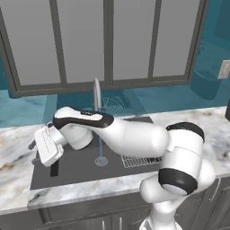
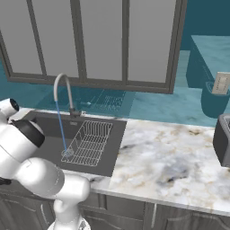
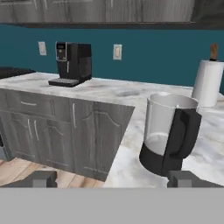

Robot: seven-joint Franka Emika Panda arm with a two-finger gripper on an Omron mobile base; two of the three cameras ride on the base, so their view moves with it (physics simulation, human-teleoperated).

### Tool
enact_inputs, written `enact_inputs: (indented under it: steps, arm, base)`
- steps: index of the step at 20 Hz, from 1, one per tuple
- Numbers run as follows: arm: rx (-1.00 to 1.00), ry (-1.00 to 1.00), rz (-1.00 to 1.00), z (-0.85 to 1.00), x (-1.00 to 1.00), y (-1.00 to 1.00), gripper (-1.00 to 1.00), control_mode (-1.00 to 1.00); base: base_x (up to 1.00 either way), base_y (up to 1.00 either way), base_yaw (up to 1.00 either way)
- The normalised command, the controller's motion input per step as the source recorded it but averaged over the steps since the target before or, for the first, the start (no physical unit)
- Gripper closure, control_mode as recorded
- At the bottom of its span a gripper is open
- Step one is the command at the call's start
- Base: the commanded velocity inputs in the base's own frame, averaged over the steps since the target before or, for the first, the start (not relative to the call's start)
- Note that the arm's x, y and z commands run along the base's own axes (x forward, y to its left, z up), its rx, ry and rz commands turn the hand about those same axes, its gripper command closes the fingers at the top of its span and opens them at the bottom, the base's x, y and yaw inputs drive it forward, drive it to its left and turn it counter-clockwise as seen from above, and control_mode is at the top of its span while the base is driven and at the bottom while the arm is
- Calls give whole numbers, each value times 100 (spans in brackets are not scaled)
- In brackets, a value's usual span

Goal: Turn on the sink faucet and place the jug under the water for a few seconds to fill it up.

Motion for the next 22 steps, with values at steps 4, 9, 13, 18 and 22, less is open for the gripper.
enact_inputs:
  steps: [4, 9, 13, 18, 22]
  arm:
    - [2, -14, 0, -13, -22, 10, -100, -100]
    - [8, -3, 0, -1, -2, 10, -100, -100]
    - [13, 3, 0, 0, 6, 10, -100, -100]
    - [7, 6, 0, 0, 14, 22, -100, -100]
    - [0, 9, 0, 0, 22, 40, -100, -100]
  base:
    - [0, 0, 0]
    - [0, 0, 0]
    - [0, 0, 0]
    - [0, 0, 0]
    - [0, 0, 0]
